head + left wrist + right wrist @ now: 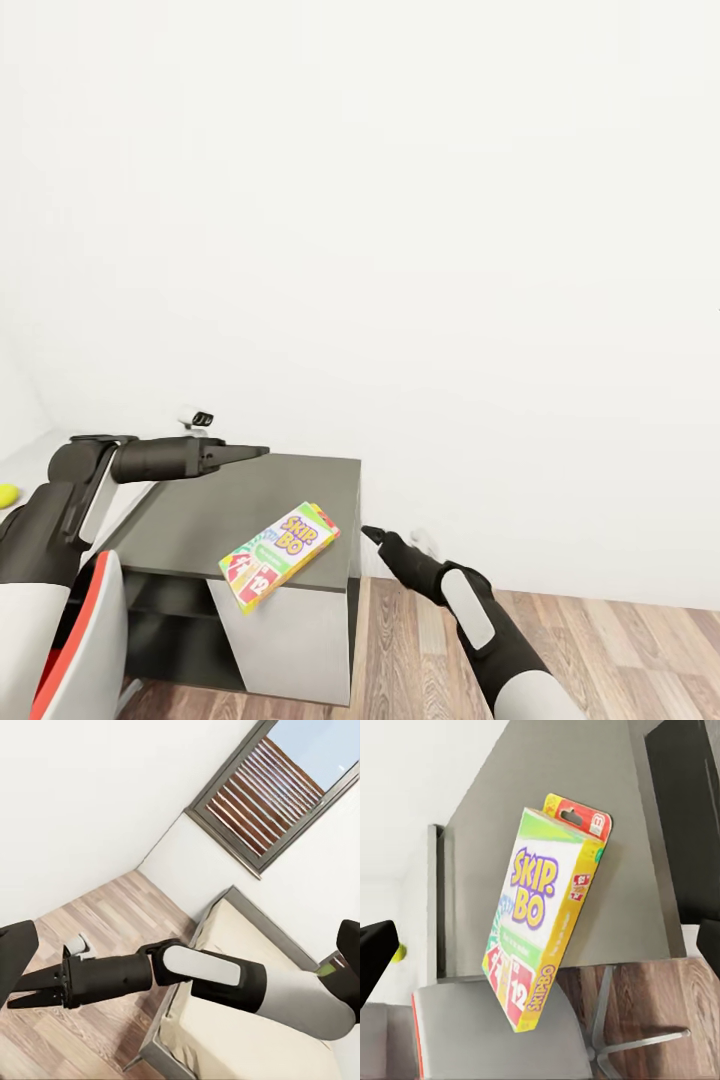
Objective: Put all the toys in the child's room - the three board games (two on the bed and one on the table), the two jigsaw puzzles on the table, and the tennis ball on the table - inside the toy box on the table in the child's room.
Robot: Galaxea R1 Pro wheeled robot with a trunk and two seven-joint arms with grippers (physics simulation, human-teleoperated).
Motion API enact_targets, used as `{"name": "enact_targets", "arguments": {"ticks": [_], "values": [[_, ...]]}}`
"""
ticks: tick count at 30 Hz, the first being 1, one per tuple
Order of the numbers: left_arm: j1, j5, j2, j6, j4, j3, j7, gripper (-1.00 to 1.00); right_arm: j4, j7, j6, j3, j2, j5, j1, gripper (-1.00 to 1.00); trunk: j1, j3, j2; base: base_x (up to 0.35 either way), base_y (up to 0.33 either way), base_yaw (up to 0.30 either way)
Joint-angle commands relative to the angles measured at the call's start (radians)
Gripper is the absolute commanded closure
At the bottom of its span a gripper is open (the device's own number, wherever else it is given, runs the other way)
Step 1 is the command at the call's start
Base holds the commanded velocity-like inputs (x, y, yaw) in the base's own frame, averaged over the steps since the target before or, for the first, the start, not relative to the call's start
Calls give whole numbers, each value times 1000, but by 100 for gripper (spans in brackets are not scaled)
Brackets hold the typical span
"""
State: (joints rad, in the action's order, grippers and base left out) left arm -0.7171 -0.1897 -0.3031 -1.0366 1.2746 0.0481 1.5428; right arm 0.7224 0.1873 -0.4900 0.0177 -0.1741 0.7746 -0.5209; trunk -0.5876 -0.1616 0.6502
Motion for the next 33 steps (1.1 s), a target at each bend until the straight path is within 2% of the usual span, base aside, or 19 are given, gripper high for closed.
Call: {"name": "enact_targets", "arguments": {"ticks": [1, 2, 3, 5, 8, 14, 33], "values": [[-1, 0, 0, -11, 0, -1, 3, -100, -20, 0, -5, 6, 0, 45, -1, -100, -4, -5, 9, 0, 0, 0], [-1, 0, 0, -11, 0, -1, 3, -100, -46, 0, -7, 7, 0, 94, -1, -100, -8, -8, 16, 0, 0, 0], [-1, 0, 0, -11, 0, -1, 3, -100, -60, 0, -9, 7, 0, 118, -1, -100, -12, -11, 23, 0, 0, 0], [-1, 0, 1, -11, 0, -2, 3, -100, -106, 0, -14, 6, 0, 198, -2, -100, -20, -17, 37, 0, 0, 0], [-1, 0, 1, -11, 0, -2, 3, -100, -131, -1, -17, 7, 0, 243, -2, -100, -31, -27, 58, 0, 0, 0], [-1, 1, 1, -11, 0, -2, 3, -100, -144, -1, -18, 7, 0, 264, -2, -100, -54, -46, 100, 0, 0, 0], [-1, 1, 1, -11, 0, -1, 3, -100, -151, 0, -18, 2, 0, 263, -2, -100, -127, -105, 233, 0, 0, 0]]}}
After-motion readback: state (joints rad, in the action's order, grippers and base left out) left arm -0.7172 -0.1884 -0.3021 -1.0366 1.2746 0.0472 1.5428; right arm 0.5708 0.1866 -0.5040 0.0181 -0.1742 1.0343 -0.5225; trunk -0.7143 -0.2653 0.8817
